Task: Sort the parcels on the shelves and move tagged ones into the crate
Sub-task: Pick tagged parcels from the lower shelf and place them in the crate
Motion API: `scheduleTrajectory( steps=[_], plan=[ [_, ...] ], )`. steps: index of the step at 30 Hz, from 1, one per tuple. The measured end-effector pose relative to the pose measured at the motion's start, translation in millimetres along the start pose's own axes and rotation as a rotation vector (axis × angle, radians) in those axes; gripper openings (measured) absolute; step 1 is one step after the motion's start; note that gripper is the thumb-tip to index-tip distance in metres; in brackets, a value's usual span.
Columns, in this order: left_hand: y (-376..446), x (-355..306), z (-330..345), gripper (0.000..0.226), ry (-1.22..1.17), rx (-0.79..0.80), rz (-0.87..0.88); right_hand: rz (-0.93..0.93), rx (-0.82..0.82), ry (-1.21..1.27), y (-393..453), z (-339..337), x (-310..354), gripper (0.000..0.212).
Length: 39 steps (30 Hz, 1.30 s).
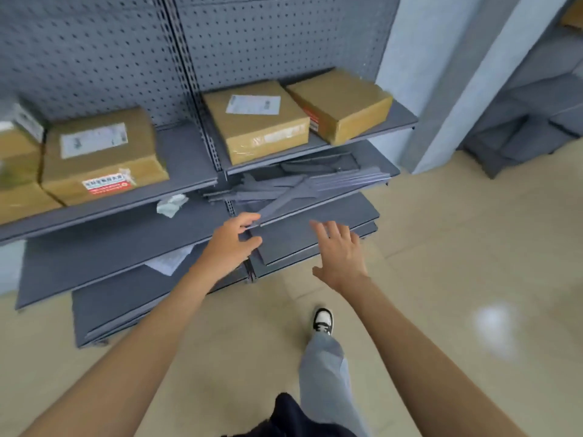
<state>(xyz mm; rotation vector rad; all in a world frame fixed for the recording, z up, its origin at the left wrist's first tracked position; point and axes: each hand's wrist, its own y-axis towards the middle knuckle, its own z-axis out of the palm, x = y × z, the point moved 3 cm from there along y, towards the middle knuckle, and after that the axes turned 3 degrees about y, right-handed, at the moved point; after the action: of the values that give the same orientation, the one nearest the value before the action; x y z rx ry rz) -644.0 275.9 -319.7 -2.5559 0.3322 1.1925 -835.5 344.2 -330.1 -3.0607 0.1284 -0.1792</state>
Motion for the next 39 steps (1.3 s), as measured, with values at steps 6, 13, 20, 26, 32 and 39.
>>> scheduleTrajectory(
  steps=[6,13,20,26,32,39],
  plan=[
    [120.2,3.9,-23.3,0.046,-0.026,-0.107,-0.082,-0.129,-0.03,0.019,151.2,-2.1,-6.8,0.082],
    [256.2,-14.4,-65.0,0.059,-0.037,-0.239,-0.257,-0.104,-0.07,0.111,339.9,-50.4,-41.7,0.08],
    [307.7,13.3,-84.7,0.081,-0.219,-0.197,-0.46,0.162,0.289,0.48,433.9,-29.4,-42.8,0.096],
    [321.8,32.3,-82.2,0.077,-0.403,-0.214,-0.511,0.266,0.319,0.72,453.1,-15.7,-48.7,0.128],
    [315.8,49.6,-90.6,0.068,-0.426,-0.251,-0.53,0.262,0.252,0.806,435.7,-16.1,-37.7,0.125],
    [264.7,83.2,-143.3,0.076,-0.399,-0.382,-0.569,0.161,0.267,0.918,409.0,-12.0,42.0,0.119]
  ],
)
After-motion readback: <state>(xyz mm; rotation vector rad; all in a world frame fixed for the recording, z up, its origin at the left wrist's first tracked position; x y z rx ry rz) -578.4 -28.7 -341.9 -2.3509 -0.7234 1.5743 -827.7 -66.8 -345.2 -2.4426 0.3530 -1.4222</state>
